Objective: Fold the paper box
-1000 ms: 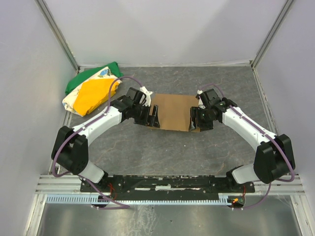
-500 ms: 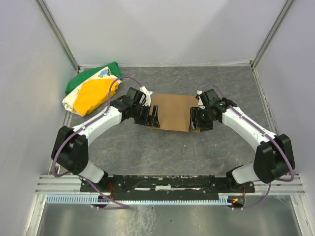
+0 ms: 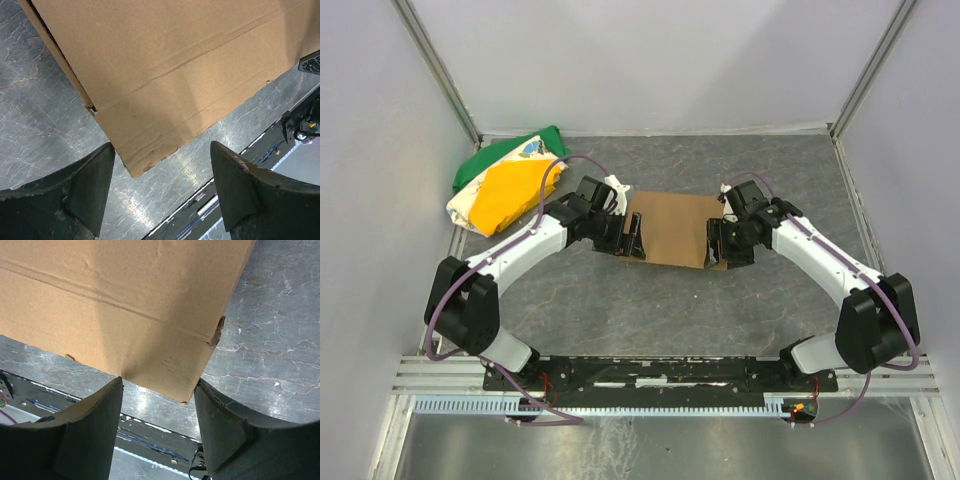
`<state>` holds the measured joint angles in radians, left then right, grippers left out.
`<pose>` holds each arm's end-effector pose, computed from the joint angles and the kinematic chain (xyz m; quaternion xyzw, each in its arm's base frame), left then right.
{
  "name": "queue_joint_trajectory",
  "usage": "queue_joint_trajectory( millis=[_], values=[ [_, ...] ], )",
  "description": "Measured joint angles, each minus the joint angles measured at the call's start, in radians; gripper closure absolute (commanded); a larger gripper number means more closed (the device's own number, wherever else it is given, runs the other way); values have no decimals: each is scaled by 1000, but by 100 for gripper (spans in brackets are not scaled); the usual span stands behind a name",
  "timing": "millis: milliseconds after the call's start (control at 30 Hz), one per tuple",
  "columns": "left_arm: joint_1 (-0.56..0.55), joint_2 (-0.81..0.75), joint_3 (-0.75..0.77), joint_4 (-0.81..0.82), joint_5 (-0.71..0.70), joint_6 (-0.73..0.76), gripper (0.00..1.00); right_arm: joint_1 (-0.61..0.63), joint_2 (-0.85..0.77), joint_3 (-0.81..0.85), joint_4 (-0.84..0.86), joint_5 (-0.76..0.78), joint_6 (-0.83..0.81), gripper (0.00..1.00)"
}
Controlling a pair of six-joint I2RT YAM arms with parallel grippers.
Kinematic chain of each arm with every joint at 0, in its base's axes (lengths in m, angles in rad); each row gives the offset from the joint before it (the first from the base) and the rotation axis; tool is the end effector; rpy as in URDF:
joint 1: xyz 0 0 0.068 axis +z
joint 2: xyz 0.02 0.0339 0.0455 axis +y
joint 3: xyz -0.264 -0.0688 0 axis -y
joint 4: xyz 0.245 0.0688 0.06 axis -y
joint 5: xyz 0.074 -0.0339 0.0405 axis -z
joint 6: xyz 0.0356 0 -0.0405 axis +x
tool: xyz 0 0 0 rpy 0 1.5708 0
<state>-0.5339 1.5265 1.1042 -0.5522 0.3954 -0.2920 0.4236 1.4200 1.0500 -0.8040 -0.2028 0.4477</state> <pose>0.2654 -0.1728 0.2431 0.1704 0.9235 -0.2876 0.1885 0.2455 0.1186 0.2414 -0.0082 0.9755 0.1727 0.1359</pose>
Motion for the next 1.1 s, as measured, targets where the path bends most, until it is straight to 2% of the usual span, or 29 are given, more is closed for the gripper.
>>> queue_joint_trajectory(
  millis=[1100],
  values=[
    [2,18,28,-27,8,1,18,0,23,13,-32,0,27,36]
  ],
)
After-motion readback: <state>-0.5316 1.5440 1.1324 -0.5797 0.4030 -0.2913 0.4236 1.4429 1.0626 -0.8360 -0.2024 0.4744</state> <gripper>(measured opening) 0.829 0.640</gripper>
